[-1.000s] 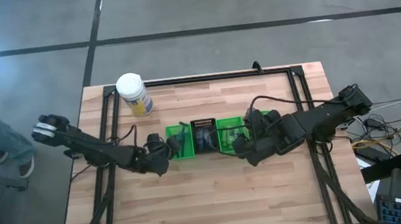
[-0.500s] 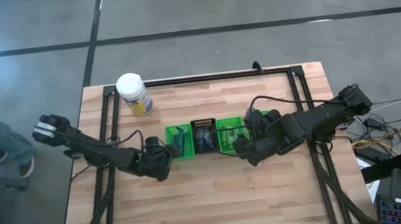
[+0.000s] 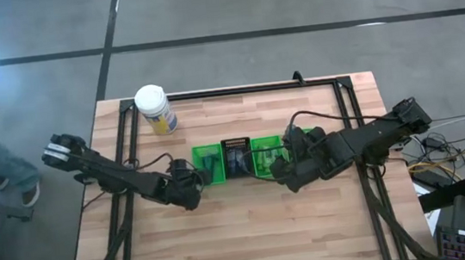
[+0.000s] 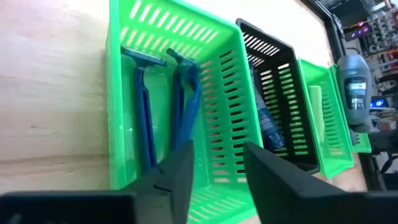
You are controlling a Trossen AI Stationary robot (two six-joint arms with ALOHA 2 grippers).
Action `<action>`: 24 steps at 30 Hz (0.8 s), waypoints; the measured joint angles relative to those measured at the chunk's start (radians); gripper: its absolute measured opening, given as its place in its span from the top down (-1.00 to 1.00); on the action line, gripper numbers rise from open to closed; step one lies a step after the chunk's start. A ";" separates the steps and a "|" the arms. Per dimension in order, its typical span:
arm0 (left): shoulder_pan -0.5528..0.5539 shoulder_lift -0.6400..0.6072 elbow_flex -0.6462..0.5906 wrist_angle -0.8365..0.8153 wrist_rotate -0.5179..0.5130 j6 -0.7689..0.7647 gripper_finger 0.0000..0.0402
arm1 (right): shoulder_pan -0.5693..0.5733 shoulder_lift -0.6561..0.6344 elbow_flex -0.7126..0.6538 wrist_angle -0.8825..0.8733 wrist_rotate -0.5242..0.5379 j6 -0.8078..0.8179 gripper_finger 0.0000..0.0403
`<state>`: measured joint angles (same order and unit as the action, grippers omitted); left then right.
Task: Pick & Place Travel size toiletries
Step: Put the blue razor into the left green basket, then return to Home Position
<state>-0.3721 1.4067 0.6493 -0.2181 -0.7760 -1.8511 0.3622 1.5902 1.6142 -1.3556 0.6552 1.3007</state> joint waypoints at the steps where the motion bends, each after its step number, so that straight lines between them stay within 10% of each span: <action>1: 0.000 0.000 0.002 -0.001 0.000 0.013 0.25 | 0.000 0.000 0.000 0.000 0.000 0.000 -0.52; 10: -0.087 -0.169 0.080 0.047 0.060 0.682 0.02 | 0.037 -0.024 -0.003 0.072 -0.129 -0.186 -0.45; 13: -0.116 -0.245 0.083 0.177 0.275 1.023 0.04 | 0.052 -0.060 -0.061 0.307 -0.238 -0.354 -0.41; 19: -0.036 -0.253 -0.018 0.432 0.465 1.139 0.15 | -0.052 -0.112 -0.384 1.056 -0.546 -0.547 -0.30; 24: 0.084 -0.244 -0.149 0.933 0.530 1.234 0.31 | -0.180 -0.168 -0.530 1.127 -0.475 -0.571 -0.19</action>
<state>-0.2883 1.1630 0.5001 0.7152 -0.2456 -0.6175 0.1826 1.4226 1.0840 -0.2287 0.1803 0.7294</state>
